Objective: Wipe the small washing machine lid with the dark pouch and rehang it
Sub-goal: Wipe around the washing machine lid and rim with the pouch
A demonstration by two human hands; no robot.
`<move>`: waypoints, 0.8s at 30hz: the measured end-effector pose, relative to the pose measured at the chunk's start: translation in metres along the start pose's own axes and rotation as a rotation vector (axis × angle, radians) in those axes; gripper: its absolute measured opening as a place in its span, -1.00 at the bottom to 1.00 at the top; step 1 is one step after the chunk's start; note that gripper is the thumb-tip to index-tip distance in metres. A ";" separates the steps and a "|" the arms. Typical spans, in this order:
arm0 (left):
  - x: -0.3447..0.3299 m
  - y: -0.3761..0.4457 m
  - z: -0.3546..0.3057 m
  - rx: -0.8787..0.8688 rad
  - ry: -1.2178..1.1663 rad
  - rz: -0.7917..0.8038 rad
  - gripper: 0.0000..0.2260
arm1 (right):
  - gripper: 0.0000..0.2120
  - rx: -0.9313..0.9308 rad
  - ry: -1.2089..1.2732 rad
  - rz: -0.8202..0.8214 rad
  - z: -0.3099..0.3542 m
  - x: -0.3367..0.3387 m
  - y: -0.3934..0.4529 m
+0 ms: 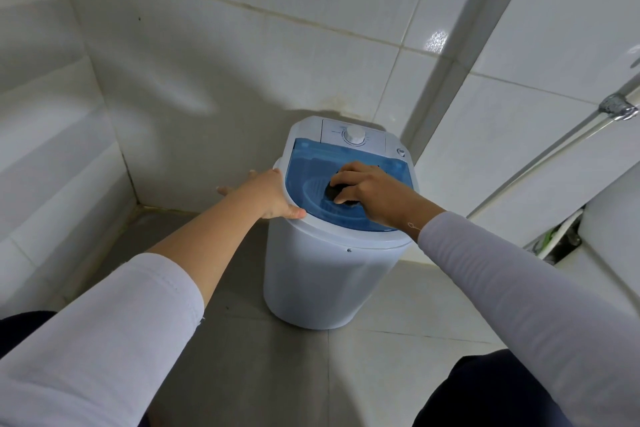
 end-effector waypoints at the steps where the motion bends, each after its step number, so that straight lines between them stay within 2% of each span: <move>1: -0.001 0.000 -0.001 0.004 0.007 0.006 -0.06 | -0.66 -0.018 0.012 -0.003 -0.002 -0.002 -0.002; 5: 0.005 -0.004 -0.007 -0.005 0.017 -0.010 -0.02 | -0.63 -0.101 -0.002 0.033 -0.012 0.004 -0.012; 14: 0.005 -0.005 -0.002 0.052 0.055 -0.032 -0.14 | -0.62 -0.183 -0.028 0.142 -0.029 0.003 -0.024; 19: 0.006 -0.006 -0.003 0.052 0.064 -0.034 -0.13 | -0.57 -0.282 0.063 0.108 -0.041 0.010 -0.028; 24: 0.006 -0.008 -0.006 0.045 0.084 -0.030 -0.15 | -0.63 -0.308 0.068 0.015 -0.035 0.022 -0.017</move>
Point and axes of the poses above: each hand's wrist, its own y-axis towards the middle knuckle, its own x-axis out of the back of the hand, z = x × y, the point moved 7 cm from there along y, towards the middle knuckle, and after that the axes turned 1 degree about y, right-handed, at the moved point
